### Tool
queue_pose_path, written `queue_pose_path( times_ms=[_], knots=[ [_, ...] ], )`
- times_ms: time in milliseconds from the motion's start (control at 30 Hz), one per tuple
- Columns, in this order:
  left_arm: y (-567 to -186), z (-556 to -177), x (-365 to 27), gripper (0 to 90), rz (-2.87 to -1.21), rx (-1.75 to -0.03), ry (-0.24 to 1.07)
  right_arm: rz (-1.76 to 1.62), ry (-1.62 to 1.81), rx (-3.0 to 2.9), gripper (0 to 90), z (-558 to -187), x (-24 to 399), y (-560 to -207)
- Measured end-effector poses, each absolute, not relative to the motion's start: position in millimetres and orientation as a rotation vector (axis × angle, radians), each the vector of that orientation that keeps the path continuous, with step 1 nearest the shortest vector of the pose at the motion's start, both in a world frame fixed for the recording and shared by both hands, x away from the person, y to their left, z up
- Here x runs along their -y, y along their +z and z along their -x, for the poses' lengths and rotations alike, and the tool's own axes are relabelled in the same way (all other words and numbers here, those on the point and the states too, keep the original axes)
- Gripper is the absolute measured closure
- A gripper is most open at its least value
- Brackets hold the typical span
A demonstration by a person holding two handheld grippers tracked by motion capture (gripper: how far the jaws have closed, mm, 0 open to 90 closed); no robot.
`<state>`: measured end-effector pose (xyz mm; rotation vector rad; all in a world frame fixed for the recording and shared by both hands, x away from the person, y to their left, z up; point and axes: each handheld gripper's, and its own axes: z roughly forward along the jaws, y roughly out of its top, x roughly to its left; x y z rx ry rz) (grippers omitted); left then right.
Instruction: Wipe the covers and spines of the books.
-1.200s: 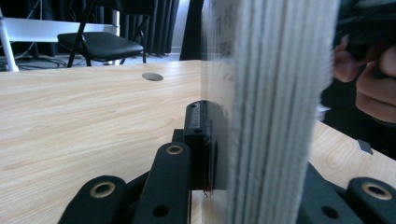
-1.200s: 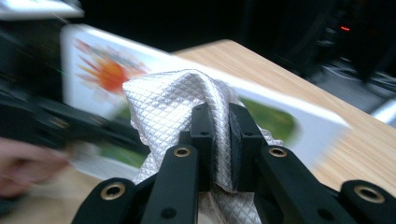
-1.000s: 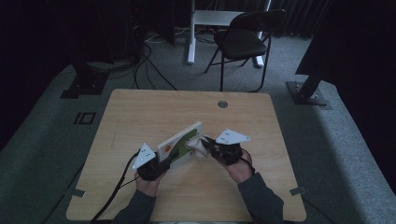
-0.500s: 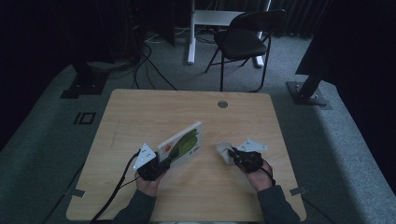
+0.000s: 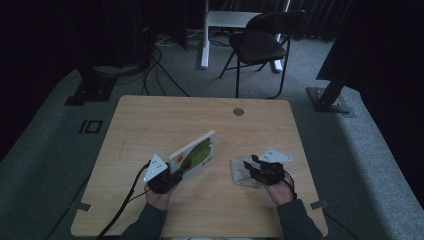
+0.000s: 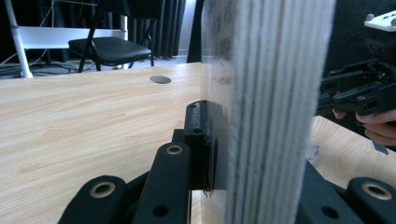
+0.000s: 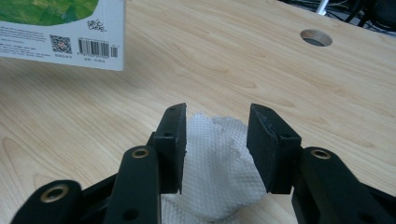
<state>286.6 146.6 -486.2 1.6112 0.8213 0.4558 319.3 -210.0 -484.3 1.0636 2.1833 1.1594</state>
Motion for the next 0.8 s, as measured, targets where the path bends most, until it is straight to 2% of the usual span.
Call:
queue_pose_path(
  times_ms=[267, 800],
  knots=[
    [-489.9, -288.3, -143.2, 78.9, -1.618, -0.831, 0.460, -1.062, 1.161, -2.201, 56.9, -321.3, 206.3, -490.2],
    [-494.4, -296.1, -144.8, 78.9, -1.636, -0.853, 0.555, -1.054, 1.163, -2.191, 56.9, -320.1, 202.8, -491.2]
  ],
)
